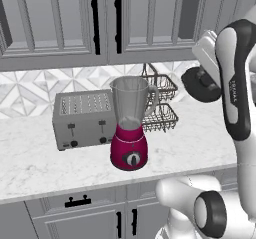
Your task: Close the lid blender by securely placing the lid on top.
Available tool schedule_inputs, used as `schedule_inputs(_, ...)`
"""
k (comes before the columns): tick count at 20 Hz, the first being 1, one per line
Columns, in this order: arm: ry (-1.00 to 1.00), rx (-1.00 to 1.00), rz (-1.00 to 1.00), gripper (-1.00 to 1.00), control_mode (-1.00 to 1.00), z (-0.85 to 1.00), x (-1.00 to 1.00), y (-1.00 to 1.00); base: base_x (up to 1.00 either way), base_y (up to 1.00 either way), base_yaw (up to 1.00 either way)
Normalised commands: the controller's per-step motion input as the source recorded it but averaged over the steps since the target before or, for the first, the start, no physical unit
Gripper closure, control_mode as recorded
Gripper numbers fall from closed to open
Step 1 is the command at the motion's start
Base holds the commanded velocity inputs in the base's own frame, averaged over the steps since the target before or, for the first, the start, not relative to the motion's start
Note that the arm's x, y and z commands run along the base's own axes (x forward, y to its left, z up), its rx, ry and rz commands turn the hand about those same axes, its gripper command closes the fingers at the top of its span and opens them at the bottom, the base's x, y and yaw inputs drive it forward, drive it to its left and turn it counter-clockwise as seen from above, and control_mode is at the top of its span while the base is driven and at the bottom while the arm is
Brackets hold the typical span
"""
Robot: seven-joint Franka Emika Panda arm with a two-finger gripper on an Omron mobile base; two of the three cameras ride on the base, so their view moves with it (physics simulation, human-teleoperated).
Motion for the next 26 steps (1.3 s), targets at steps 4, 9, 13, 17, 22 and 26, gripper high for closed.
schedule_inputs(4, 0.00, 0.00, 0.00, 1.00, -1.00, 0.00, 0.38, 0.59, 0.00, 0.00, 0.00)
schedule_inputs(9, 0.00, 0.00, 0.03, 1.00, -1.00, 0.00, 0.16, 0.70, 0.00, 0.00, 0.00)
schedule_inputs(13, 0.00, -0.01, 0.03, 1.00, -1.00, 0.02, 0.23, 0.52, 0.00, 0.00, 0.00)
schedule_inputs(17, 0.00, -0.07, 0.04, 1.00, -1.00, 0.06, 0.18, 0.40, 0.00, 0.00, 0.00)
schedule_inputs(22, 0.00, -0.06, 0.04, 1.00, -1.00, 0.00, 0.20, 0.25, 0.00, 0.00, 0.00)
schedule_inputs(26, 0.00, -0.04, 0.05, 1.00, -1.00, 0.00, 0.28, 0.08, 0.00, 0.00, 0.00)
